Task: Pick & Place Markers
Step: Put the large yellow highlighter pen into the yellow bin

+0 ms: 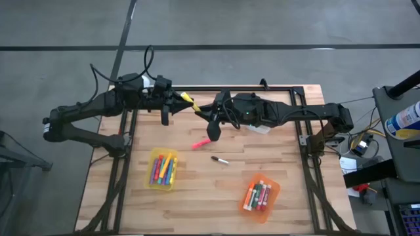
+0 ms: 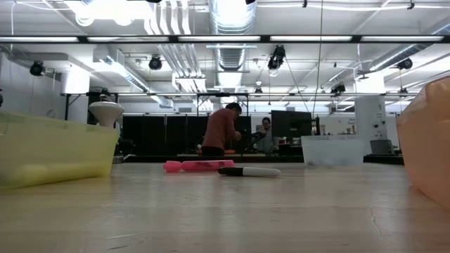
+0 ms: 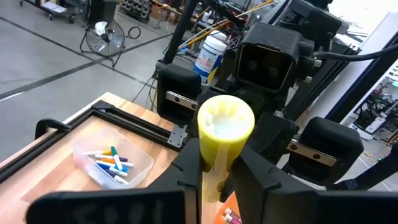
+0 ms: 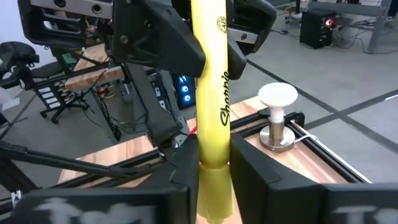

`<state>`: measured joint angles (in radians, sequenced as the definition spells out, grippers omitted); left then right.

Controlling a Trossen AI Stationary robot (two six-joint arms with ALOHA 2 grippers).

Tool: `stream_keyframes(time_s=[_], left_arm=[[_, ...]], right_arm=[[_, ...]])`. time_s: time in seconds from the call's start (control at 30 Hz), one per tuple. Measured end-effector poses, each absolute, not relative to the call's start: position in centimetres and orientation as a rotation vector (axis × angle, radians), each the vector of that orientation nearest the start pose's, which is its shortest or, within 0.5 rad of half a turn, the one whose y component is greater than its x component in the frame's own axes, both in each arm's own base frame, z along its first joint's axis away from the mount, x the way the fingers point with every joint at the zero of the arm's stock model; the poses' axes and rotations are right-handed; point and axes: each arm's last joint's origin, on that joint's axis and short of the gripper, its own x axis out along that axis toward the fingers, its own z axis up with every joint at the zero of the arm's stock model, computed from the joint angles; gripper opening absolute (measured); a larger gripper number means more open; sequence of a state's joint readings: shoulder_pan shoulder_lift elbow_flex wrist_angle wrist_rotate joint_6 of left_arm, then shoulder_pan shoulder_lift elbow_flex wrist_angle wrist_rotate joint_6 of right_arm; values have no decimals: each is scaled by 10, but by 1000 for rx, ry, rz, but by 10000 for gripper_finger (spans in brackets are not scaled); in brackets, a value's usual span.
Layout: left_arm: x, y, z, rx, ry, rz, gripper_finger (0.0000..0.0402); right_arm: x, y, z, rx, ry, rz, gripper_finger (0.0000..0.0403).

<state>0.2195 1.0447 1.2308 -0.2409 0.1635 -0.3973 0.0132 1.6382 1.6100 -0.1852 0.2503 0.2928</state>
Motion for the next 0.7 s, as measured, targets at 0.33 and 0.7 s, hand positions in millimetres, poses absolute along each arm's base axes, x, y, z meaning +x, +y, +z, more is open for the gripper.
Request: stream_keyframes(time_s=[0.33, 0.7], left_arm=[[189, 39, 433, -387, 76, 88, 52], [155, 30, 393, -599, 527, 183, 53]], right_arm=[[374, -2, 383, 242, 341, -291, 198], [364, -4, 363, 205, 541, -371, 223]])
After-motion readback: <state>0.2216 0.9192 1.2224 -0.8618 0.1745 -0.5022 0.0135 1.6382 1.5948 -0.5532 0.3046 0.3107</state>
